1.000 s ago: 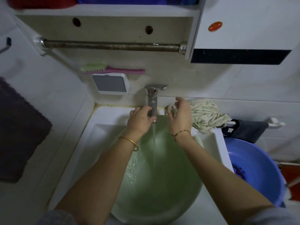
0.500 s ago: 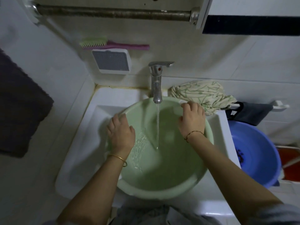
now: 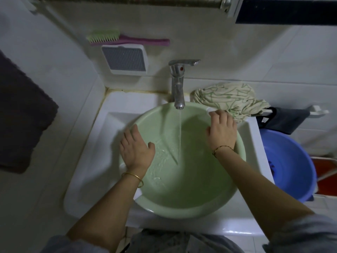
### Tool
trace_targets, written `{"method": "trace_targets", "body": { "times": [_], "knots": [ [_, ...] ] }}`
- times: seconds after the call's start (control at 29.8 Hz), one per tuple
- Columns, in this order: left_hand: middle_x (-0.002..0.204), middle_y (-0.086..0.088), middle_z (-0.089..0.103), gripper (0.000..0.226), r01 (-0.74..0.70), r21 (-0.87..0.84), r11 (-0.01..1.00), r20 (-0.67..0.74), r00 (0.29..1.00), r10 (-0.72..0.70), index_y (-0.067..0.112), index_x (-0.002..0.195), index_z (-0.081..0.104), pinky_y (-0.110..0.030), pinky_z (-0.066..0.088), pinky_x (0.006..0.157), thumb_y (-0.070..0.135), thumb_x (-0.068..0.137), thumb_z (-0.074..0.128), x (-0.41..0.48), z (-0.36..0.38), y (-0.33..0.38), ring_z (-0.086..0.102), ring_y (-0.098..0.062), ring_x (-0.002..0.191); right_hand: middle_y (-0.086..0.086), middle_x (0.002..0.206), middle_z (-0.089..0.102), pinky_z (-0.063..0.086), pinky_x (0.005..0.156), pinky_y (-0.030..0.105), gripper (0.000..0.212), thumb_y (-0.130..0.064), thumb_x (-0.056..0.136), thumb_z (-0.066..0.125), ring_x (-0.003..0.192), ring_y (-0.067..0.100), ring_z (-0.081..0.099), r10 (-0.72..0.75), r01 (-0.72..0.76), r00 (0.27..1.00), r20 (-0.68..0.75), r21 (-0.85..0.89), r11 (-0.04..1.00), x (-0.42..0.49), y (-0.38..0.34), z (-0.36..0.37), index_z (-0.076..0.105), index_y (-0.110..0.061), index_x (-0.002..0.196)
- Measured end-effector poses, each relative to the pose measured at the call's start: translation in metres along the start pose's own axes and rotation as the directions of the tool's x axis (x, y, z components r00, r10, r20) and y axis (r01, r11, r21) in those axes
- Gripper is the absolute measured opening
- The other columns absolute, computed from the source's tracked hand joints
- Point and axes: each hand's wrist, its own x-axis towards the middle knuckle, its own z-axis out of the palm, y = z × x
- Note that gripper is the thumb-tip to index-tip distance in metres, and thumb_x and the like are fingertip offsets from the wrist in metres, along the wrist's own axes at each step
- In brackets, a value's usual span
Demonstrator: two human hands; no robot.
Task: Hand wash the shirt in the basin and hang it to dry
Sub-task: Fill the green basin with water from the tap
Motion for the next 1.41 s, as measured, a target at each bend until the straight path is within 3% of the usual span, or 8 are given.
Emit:
{"method": "trace_targets", "body": {
  "times": [0.27,0.54,0.64,0.81,1.01,1.41],
  "knots": [
    [0.15,-0.019,0.025,0.09,0.003,0.061,0.998,0.032,0.999,-0.005,0.011,0.144,0.025,-0.043,0.023,0.108,0.036,0.067,0.066,-0.002,-0.002,0.005,0.028,-0.035,0.134,0.021,0.12,0.056,0.04,0.1,0.05,0.05,-0.011,0.063,0.067,0.114,0.04,0.051,-0.037,0.036,0.999,-0.005,-0.049,0.998,-0.004,0.004,0.005,0.056,-0.007,0.112],
    [0.153,-0.023,0.014,0.095,-0.029,0.155,0.988,0.075,0.997,0.018,0.016,0.147,0.018,-0.045,0.018,0.111,0.04,0.069,0.066,-0.005,-0.005,0.008,0.018,-0.038,0.139,0.019,0.136,0.046,0.026,0.111,0.051,0.059,-0.014,0.072,0.067,0.13,0.037,0.038,-0.047,0.049,0.996,0.074,-0.029,0.998,-0.007,0.009,0.009,0.049,-0.011,0.128],
    [0.153,-0.022,0.012,0.096,-0.035,0.167,0.985,0.077,0.997,0.022,0.018,0.148,0.015,-0.045,0.017,0.111,0.041,0.07,0.066,-0.007,-0.007,0.01,0.016,-0.038,0.139,0.016,0.147,0.033,0.015,0.115,0.052,0.065,-0.022,0.081,0.062,0.139,0.035,0.024,-0.077,0.09,0.984,0.162,-0.078,0.993,-0.009,0.011,0.009,0.037,-0.014,0.14],
    [0.152,-0.021,0.016,0.097,-0.037,0.171,0.985,0.053,0.998,0.028,0.015,0.147,0.018,-0.045,0.018,0.111,0.038,0.067,0.068,-0.009,-0.009,0.01,0.019,-0.037,0.138,0.01,0.158,0.001,0.002,0.116,0.054,0.075,-0.038,0.093,0.044,0.145,0.035,-0.001,-0.102,0.165,0.954,0.283,-0.207,0.964,-0.012,0.012,0.006,0.001,-0.018,0.151],
    [0.153,-0.02,0.016,0.098,-0.02,0.138,0.99,0.045,0.999,0.014,0.014,0.148,0.015,-0.044,0.017,0.112,0.037,0.068,0.067,-0.008,-0.007,0.009,0.017,-0.035,0.14,0.01,0.158,0.0,0.004,0.115,0.056,0.078,-0.042,0.093,0.042,0.144,0.036,-0.001,-0.088,0.16,0.956,0.281,-0.242,0.957,-0.012,0.01,0.006,-0.003,-0.015,0.15],
    [0.153,-0.018,0.019,0.098,-0.008,0.114,0.993,0.015,1.0,0.007,0.013,0.148,0.015,-0.044,0.018,0.111,0.037,0.068,0.068,-0.006,-0.006,0.01,0.019,-0.034,0.139,0.006,0.158,0.008,0.005,0.117,0.051,0.075,-0.036,0.091,0.047,0.145,0.03,0.002,-0.042,0.071,0.97,0.24,-0.114,0.991,-0.011,0.007,0.003,0.004,-0.018,0.151]
  ]
}}
